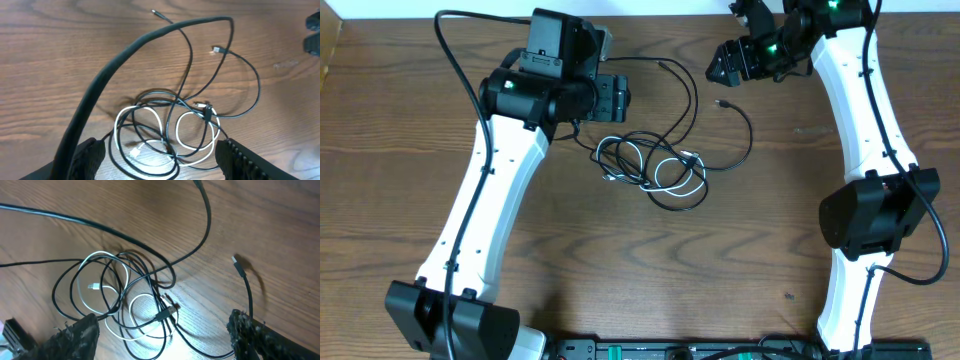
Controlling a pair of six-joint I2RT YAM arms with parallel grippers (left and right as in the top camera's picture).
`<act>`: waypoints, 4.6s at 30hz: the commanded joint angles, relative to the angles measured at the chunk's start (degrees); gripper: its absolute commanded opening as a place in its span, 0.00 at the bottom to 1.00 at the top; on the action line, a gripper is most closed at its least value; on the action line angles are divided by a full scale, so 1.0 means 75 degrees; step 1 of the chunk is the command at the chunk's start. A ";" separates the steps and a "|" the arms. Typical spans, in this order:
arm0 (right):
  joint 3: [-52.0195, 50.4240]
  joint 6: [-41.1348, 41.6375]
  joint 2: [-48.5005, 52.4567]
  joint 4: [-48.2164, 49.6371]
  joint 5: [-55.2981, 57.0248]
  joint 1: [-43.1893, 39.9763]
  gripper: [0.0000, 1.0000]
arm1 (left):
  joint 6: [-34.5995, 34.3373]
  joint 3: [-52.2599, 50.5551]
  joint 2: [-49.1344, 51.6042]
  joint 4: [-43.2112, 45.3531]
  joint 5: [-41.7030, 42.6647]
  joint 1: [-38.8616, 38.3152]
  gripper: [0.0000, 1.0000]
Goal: Untangle cables
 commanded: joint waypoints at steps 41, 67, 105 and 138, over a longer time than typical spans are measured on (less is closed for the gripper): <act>-0.0009 0.1230 0.0038 0.0017 0.1428 0.0912 0.83 | 0.0810 -0.0568 0.0262 -0.0836 0.2159 0.1090 0.76; -0.0009 0.1384 0.0038 -0.0026 0.1769 0.0839 0.87 | 0.0988 -0.0766 0.1571 -0.0373 0.1119 0.0641 0.50; -0.0009 0.1329 0.0038 0.0023 0.1766 0.0810 0.88 | 0.2174 0.0184 0.1891 -0.0428 0.1451 0.0647 0.08; -0.0006 0.0382 0.0038 0.1571 -0.2139 0.0813 0.87 | 0.1614 0.0781 -0.1440 0.2189 0.2433 0.0644 0.07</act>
